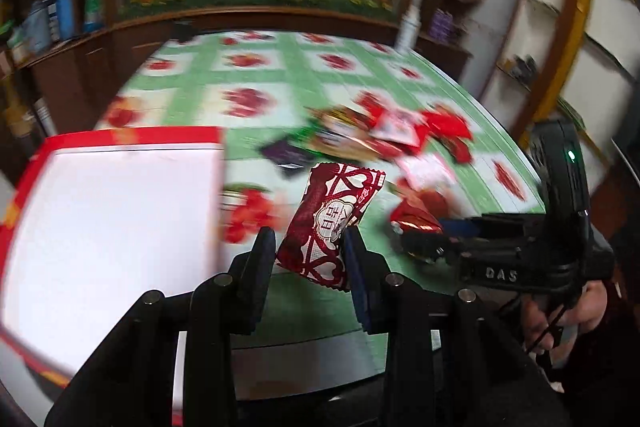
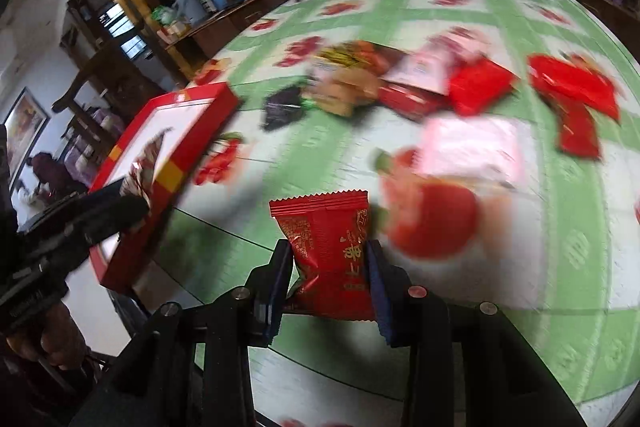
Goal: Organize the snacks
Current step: 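Carry both packets over the red-rimmed white tray and open both grippers to drop them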
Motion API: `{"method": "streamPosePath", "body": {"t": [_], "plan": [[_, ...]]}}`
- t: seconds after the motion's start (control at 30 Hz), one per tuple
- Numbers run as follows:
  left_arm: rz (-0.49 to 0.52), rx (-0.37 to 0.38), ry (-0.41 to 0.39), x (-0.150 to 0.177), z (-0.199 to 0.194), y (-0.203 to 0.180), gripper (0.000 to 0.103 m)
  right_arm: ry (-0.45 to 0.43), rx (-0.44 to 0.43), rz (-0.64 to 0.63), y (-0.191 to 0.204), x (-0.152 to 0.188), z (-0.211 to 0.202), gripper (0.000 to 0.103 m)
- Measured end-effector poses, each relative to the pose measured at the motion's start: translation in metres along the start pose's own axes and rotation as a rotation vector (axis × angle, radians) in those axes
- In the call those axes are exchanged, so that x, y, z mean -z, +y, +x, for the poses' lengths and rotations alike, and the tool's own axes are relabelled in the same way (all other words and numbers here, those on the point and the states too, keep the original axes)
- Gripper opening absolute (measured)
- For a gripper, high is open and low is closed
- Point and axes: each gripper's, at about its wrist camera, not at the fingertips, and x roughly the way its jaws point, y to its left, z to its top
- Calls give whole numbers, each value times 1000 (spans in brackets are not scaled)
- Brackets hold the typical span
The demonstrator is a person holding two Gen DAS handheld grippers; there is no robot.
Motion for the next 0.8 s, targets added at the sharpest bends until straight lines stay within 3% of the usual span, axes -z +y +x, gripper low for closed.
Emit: {"method": "streamPosePath", "body": {"t": [0.33, 0.57, 0.8], "plan": [[-152, -234, -69, 6, -34, 77, 33, -102, -175, -198, 113, -51, 24, 38], [-202, -291, -55, 19, -35, 101, 33, -114, -243, -277, 168, -63, 39, 38], [-214, -352, -47, 25, -36, 110, 35, -92, -270, -283, 178, -61, 46, 41]]}}
